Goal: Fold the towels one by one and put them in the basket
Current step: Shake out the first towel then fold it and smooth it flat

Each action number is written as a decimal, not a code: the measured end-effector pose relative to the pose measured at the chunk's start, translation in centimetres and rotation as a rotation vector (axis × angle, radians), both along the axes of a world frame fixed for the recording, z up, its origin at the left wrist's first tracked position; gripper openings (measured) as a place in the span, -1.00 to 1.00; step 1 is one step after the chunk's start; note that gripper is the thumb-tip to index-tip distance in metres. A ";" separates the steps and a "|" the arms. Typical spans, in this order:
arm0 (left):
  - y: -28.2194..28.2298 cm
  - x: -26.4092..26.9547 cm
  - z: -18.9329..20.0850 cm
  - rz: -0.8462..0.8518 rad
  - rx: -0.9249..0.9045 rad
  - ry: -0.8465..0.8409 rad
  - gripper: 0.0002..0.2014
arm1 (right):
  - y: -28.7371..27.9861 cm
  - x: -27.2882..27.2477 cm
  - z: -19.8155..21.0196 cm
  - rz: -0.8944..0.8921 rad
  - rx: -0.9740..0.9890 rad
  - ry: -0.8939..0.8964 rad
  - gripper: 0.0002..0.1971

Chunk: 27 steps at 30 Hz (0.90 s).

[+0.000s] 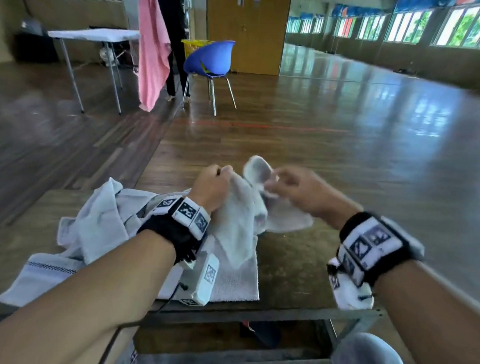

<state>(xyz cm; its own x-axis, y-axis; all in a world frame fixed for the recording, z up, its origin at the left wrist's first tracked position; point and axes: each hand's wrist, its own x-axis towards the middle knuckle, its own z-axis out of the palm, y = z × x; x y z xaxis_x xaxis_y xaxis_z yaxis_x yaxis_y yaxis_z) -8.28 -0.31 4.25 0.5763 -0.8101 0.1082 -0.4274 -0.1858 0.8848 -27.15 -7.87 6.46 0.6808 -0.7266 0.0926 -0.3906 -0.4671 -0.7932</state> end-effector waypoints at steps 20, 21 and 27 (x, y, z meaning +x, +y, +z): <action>5.7 -2.8 -1.1 -0.494 -0.099 0.367 -0.84 | 5.4 1.0 -0.5 -0.069 -0.298 0.025 -0.71; 5.7 -2.9 -1.3 -0.460 -0.104 0.350 -0.90 | 5.4 0.5 -0.5 -0.073 -0.322 0.025 -0.73; 5.0 -1.4 -1.1 -0.078 -0.111 -0.269 -0.90 | 4.2 -4.0 0.5 -0.212 -0.449 -0.018 -0.91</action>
<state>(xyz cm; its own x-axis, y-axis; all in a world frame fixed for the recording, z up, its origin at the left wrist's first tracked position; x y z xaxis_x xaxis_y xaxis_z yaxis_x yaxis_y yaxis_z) -9.71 4.70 3.19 0.4514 -0.8256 0.3386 -0.6581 -0.0517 0.7511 -31.19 -3.65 6.92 0.5176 -0.7346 0.4388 -0.5022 -0.6760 -0.5393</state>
